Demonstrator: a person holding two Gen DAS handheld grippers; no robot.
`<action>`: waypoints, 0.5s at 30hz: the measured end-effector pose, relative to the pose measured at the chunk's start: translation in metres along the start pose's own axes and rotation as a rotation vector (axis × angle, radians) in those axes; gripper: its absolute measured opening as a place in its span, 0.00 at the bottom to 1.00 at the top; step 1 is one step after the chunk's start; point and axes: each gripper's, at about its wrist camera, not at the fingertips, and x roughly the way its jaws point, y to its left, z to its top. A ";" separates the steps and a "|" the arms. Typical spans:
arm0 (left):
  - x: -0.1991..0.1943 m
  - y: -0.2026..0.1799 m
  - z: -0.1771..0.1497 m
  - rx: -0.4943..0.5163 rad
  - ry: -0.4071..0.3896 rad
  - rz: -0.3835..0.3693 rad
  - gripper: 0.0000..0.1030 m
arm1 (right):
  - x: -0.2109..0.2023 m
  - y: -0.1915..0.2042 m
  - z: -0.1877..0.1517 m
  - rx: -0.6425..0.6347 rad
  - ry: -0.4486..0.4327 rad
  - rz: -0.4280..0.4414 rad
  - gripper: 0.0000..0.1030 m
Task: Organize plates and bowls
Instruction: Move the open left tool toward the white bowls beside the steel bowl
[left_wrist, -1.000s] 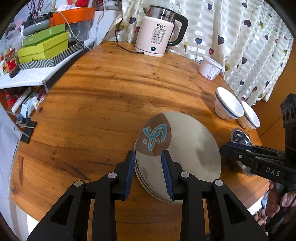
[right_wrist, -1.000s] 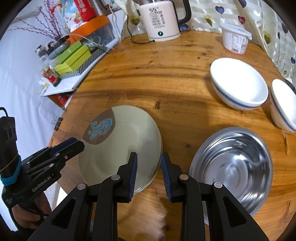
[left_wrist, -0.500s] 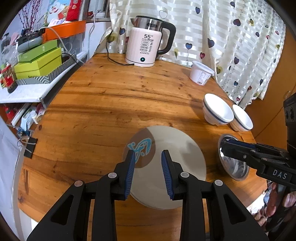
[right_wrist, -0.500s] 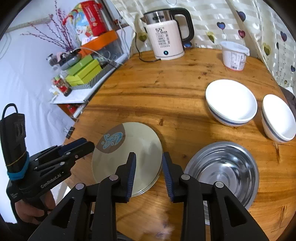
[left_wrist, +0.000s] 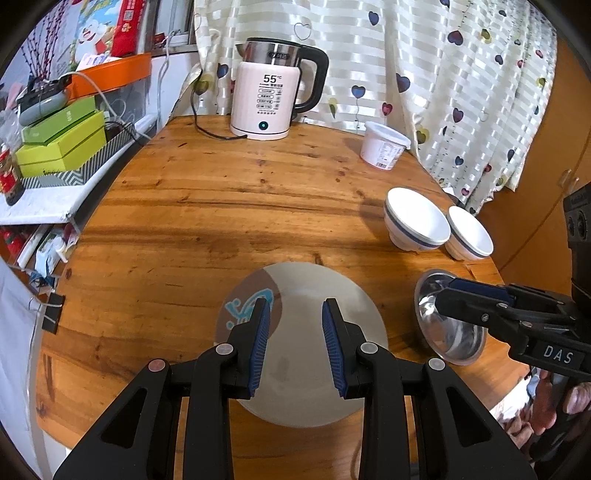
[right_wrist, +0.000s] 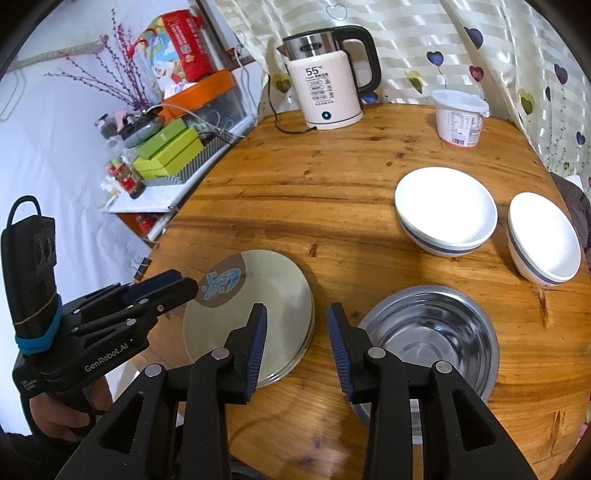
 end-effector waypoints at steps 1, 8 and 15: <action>0.000 -0.001 0.001 0.003 0.001 -0.001 0.30 | -0.001 -0.002 0.000 0.005 -0.002 0.000 0.33; 0.006 -0.012 0.007 0.022 0.009 -0.016 0.30 | -0.008 -0.014 0.001 0.032 -0.016 -0.013 0.33; 0.013 -0.022 0.014 0.044 0.019 -0.031 0.30 | -0.014 -0.026 0.005 0.053 -0.030 -0.025 0.33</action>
